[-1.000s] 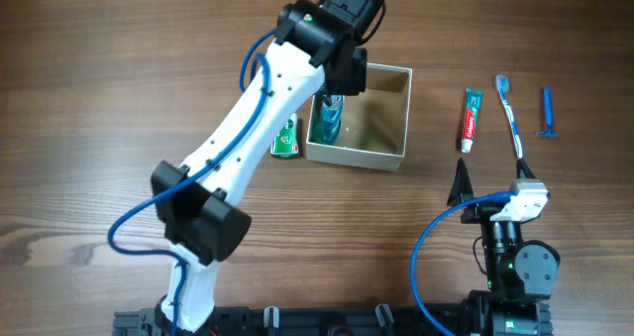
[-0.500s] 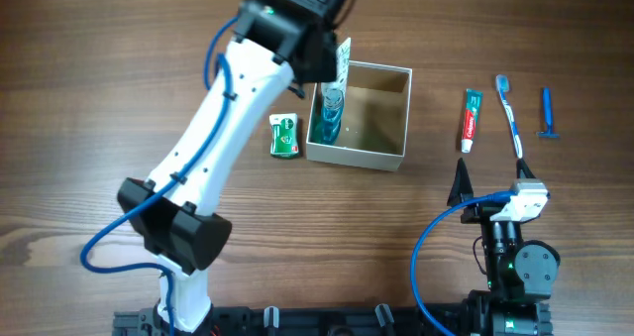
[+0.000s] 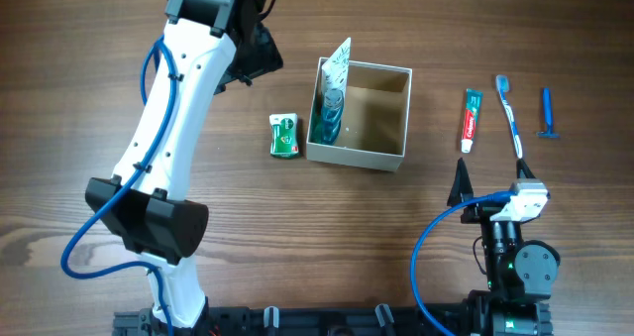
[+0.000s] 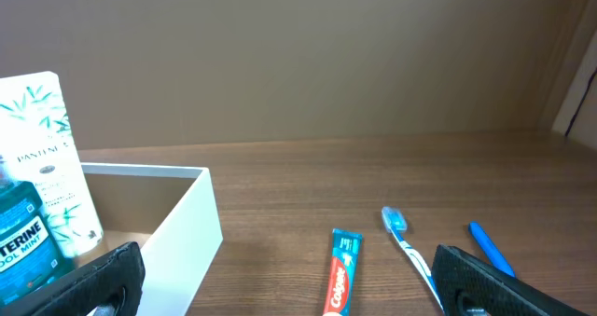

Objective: Pack container
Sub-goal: 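Move the left gripper over the green Dettol soap and lower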

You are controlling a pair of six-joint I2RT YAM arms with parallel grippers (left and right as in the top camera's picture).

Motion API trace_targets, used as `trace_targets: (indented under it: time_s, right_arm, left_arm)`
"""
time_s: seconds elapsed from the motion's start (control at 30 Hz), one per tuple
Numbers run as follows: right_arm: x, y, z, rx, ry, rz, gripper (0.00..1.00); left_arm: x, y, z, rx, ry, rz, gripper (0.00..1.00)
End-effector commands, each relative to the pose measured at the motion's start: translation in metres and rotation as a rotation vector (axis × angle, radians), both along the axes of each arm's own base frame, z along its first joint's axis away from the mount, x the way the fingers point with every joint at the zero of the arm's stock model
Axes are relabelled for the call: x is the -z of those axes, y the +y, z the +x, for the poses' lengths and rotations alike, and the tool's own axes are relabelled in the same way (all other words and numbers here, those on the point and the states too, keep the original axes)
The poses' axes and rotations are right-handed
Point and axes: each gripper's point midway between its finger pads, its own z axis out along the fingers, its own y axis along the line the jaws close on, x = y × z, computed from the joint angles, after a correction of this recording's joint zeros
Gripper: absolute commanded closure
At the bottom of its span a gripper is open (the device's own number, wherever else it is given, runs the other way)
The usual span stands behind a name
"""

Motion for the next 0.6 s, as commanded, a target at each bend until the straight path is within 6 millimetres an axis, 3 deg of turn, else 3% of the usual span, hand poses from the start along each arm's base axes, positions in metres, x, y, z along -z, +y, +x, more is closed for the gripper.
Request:
trace_targets:
  time_s: [0.0, 0.23, 0.57]
  right_arm:
    - [0.000, -0.001, 0.000, 0.011, -0.003, 0.013, 0.00]
    - [0.000, -0.001, 0.000, 0.011, -0.003, 0.013, 0.00]
    - [0.000, -0.001, 0.000, 0.011, -0.003, 0.013, 0.00]
  left_arm:
    - [-0.003, -0.001, -0.009, -0.034, 0.007, -0.036, 0.25]
    - [0.036, 0.001, -0.026, -0.032, 0.135, -0.001, 0.21]
    - [0.092, -0.009, -0.031, -0.032, 0.211, -0.054, 0.19]
